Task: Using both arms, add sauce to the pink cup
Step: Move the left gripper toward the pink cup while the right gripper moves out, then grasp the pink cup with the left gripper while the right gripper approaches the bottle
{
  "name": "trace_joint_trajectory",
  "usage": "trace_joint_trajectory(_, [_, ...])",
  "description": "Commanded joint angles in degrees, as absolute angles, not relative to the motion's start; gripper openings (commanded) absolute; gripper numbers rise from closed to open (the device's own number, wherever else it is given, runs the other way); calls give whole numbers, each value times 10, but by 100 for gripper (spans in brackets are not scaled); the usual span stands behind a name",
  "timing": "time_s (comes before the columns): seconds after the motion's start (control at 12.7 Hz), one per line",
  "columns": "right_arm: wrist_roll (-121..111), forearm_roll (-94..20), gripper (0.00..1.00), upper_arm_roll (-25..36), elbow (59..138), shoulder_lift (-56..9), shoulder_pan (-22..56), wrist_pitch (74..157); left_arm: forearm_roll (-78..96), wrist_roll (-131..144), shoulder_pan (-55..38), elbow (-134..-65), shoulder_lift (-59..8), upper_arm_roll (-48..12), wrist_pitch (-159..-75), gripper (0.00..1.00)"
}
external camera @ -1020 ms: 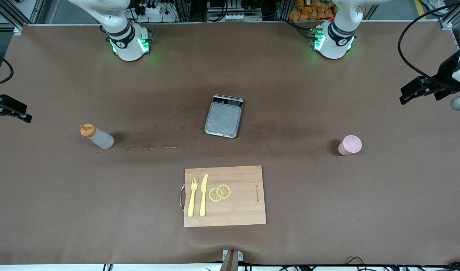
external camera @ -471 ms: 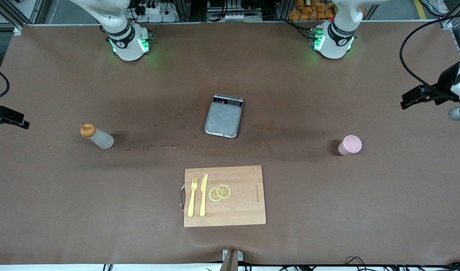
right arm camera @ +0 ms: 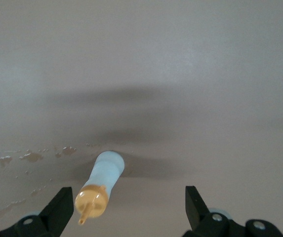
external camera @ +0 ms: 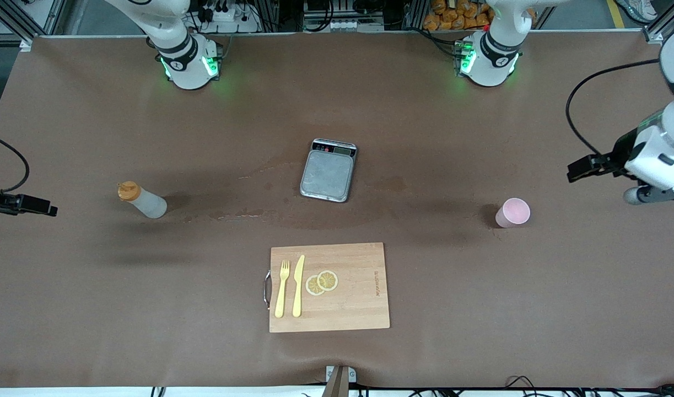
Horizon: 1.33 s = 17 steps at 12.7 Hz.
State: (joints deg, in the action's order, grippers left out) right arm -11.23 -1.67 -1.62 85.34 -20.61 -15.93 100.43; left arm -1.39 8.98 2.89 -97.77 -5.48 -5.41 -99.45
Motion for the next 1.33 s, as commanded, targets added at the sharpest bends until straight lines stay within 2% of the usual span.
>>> trace_joint_trajectory(0.0, [-113,-26,100,-26,845,-221,-183,1012,-19,84,32,-1058,-47,-57,-1076,100])
trace_joint_trajectory(0.24, [-91,-28,100,-26,846,-228,-189,1009,-19,84,35,-1140,-54,-57,-1185,100])
trace_joint_trajectory(0.63, [93,-54,100,-26,843,-250,-196,979,-25,84,35,-1242,-66,-57,-1328,100])
trace_joint_trajectory(0.86, [134,-83,100,-26,842,-270,-218,954,-25,84,36,-1262,-85,-55,-1369,100])
trace_joint_trajectory(1.26, [236,-214,100,-26,843,-326,-283,898,-25,82,57,-1263,-143,-55,-1425,100])
